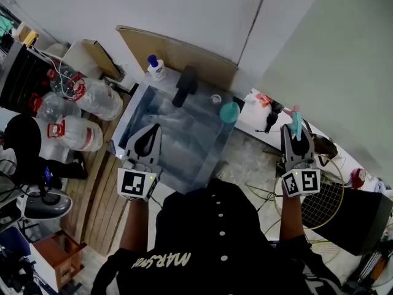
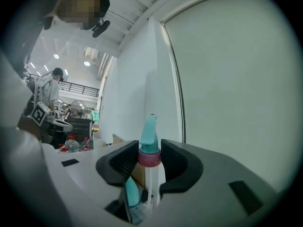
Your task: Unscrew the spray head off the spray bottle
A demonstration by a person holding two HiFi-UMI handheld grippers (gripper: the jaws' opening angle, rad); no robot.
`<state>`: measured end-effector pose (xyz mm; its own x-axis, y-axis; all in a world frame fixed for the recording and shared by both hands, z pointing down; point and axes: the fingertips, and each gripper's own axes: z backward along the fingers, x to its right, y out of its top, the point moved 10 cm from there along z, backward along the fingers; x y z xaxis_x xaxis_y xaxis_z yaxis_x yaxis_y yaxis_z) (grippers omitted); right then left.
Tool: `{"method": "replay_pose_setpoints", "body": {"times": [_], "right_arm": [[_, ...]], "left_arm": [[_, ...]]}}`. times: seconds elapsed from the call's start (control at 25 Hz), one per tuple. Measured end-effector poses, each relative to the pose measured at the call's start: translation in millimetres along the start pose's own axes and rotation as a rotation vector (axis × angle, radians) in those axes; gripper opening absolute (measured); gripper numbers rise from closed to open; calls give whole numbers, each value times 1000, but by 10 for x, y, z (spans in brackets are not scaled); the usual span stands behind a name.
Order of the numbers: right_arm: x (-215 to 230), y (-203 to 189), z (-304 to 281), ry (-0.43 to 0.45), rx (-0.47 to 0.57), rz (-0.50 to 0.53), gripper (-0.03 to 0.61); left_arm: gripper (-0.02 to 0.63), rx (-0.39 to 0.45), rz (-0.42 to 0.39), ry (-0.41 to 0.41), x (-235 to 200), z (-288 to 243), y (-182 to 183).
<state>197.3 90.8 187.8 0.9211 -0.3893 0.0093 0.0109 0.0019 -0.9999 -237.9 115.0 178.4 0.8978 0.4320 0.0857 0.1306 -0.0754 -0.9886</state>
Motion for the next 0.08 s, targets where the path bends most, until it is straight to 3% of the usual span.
{"method": "replay_pose_setpoints", "body": {"times": [0.08], "right_arm": [[-9, 22, -19, 4, 6, 3, 160]], "left_arm": [[25, 1, 0, -1, 5, -3, 7]]}}
